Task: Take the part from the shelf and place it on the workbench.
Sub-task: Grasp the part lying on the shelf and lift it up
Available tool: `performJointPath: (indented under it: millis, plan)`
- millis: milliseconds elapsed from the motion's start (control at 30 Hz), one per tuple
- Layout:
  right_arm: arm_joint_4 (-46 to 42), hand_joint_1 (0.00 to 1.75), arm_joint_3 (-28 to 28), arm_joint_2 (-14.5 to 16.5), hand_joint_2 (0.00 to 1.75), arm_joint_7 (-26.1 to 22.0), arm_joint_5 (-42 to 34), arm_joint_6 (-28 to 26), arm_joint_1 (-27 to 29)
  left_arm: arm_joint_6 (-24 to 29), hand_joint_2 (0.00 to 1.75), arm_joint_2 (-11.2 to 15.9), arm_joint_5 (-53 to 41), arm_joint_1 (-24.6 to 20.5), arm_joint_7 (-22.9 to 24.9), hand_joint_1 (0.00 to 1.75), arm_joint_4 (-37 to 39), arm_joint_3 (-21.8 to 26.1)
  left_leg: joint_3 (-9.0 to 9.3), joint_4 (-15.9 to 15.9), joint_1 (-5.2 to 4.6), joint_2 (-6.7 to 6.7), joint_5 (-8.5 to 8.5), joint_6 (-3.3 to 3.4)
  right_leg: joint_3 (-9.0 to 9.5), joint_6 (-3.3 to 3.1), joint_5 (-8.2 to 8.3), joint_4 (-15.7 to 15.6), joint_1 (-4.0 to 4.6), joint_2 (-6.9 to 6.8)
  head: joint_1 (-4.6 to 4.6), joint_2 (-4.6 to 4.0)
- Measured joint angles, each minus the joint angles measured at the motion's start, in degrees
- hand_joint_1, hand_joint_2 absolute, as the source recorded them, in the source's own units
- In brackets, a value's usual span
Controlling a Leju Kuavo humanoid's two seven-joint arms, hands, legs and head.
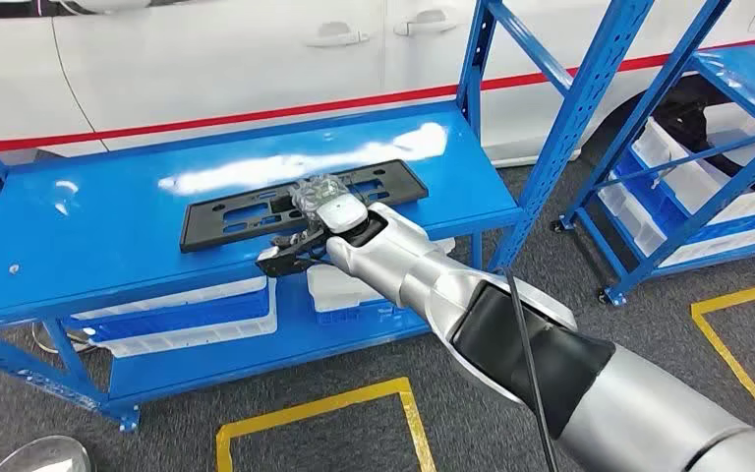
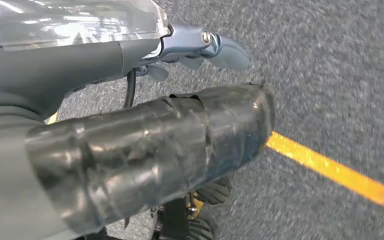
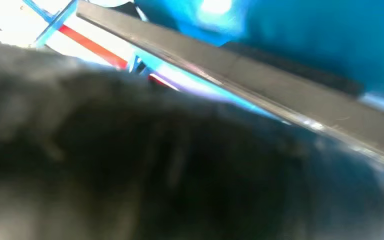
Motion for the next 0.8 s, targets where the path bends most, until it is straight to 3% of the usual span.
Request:
performJointPath:
  millis: [100,133,167,200,267,300,433,500,567,633,667,733,800]
  plan:
    - [0.0,0.0,0.0,0.0,0.0,0.0,-0.2,-0.1,0.7,0.0,0.0,0.0,0.1,0.0,-0.1,0.0,0.0,0.0,-2.99,6.1,0.02,0.01,-1.91,-0.29,0.0,-0.09,-0.12,0.1,0.14,0.02,0.01,0.0]
    - [0.1,0.0,0.0,-0.1,0.0,0.0,-0.3,-0.1,1.0,-0.1,0.0,0.0,0.2,0.0,-0.1,0.0,0.0,0.0,-3.23,6.5,0.02,0.01,-1.39,-0.37,0.0,-0.07,-0.22,0.3,0.16,0.05,0.01,0.0]
    - [0.1,0.0,0.1,-0.2,0.0,0.0,-0.3,-0.1,1.2,-0.1,0.0,0.1,0.3,0.1,-0.1,0.0,0.0,0.1,-2.4,4.7,0.02,0.03,0.1,-0.39,0.0,0.02,-0.36,0.5,0.15,0.07,0.0,0.0]
    - [0.1,0.0,0.1,-0.2,0.0,0.0,-0.3,-0.2,1.3,-0.1,0.0,0.1,0.3,0.1,-0.1,0.0,0.0,0.1,-0.6,1.1,0.03,0.06,2.19,-0.33,-0.01,0.19,-0.59,0.8,0.11,0.1,0.0,0.0]
    - [0.1,0.0,0.1,-0.4,0.0,0.0,-0.4,-0.2,1.2,-0.1,0.0,0.2,0.3,0.0,-0.1,0.0,0.0,0.2,2.85,-5.6,-0.07,0.05,4.56,0.06,-0.23,0.68,-1.12,1.6,0.25,0.16,0.02,0.0]
    - [0.1,0.0,0.1,-0.4,0.0,0.0,-0.4,-0.3,1.2,-0.1,0.0,0.2,0.3,0.0,-0.1,0.0,0.0,0.3,3.7,-7.4,-0.14,0.01,4.86,0.33,-0.38,0.95,-1.29,1.9,0.36,0.17,0.03,0.0]
    - [0.1,0.0,0.1,-0.6,0.0,0.0,-0.5,-0.4,1.3,-0.3,0.0,0.1,0.3,0.1,-0.1,0.0,0.0,0.7,4.05,-8.3,-0.11,-0.01,5.01,1.56,-0.75,2.0,-1.84,2.5,0.4,0.19,0.04,0.0]
    - [0.1,0.0,0.1,-0.8,0.0,0.0,-0.6,-0.4,1.2,-0.3,0.0,0.1,0.3,0.0,-0.1,0.0,0.0,0.8,4.25,-8.7,0.11,0.06,5.23,2.12,-2.39,2.64,-4.22,6.2,0.19,0.18,0.05,0.0]
    - [0.1,0.0,0.1,-0.9,0.0,0.0,-0.6,-0.5,1.3,-0.4,0.0,0.1,0.3,0.0,-0.1,0.0,0.0,0.9,4.25,-8.8,0.1,0.09,5.21,2.33,-5.77,3.19,-7.37,13.4,-0.11,0.15,0.04,0.0]
    - [0.1,0.0,0.1,-1.0,0.0,0.0,-0.7,-0.5,1.8,-0.5,0.0,0.1,0.3,0.0,-0.1,0.0,0.0,1.0,4.28,-8.7,0.07,0.04,5.15,2.36,-7.82,3.44,-7.9,17.2,-0.39,0.13,0.04,0.0]
    - [0.2,0.0,0.1,-1.0,0.0,0.0,-0.8,-0.4,1.9,-0.5,0.0,0.1,0.2,0.0,-0.1,0.0,0.0,1.0,4.33,-8.7,0.07,-0.01,5.11,2.34,-7.39,3.4,-6.65,16.0,-0.47,0.12,0.05,0.0]
    - [0.2,0.0,0.1,-1.0,0.0,-0.1,-0.8,-0.4,1.6,-0.5,0.0,0.1,0.2,0.0,-0.1,0.0,0.0,1.0,4.51,-8.7,0.09,-0.11,5.0,2.18,-4.11,2.9,-2.78,8.8,-0.43,0.13,0.05,0.0]
    - [0.2,0.0,0.1,-0.9,0.0,0.0,-0.8,-0.4,1.2,-0.5,0.0,-0.1,0.2,0.0,0.0,0.0,0.0,1.0,4.41,-8.7,0.08,-0.11,4.97,1.78,-1.27,2.2,-0.81,2.8,0.05,0.15,0.05,0.0]
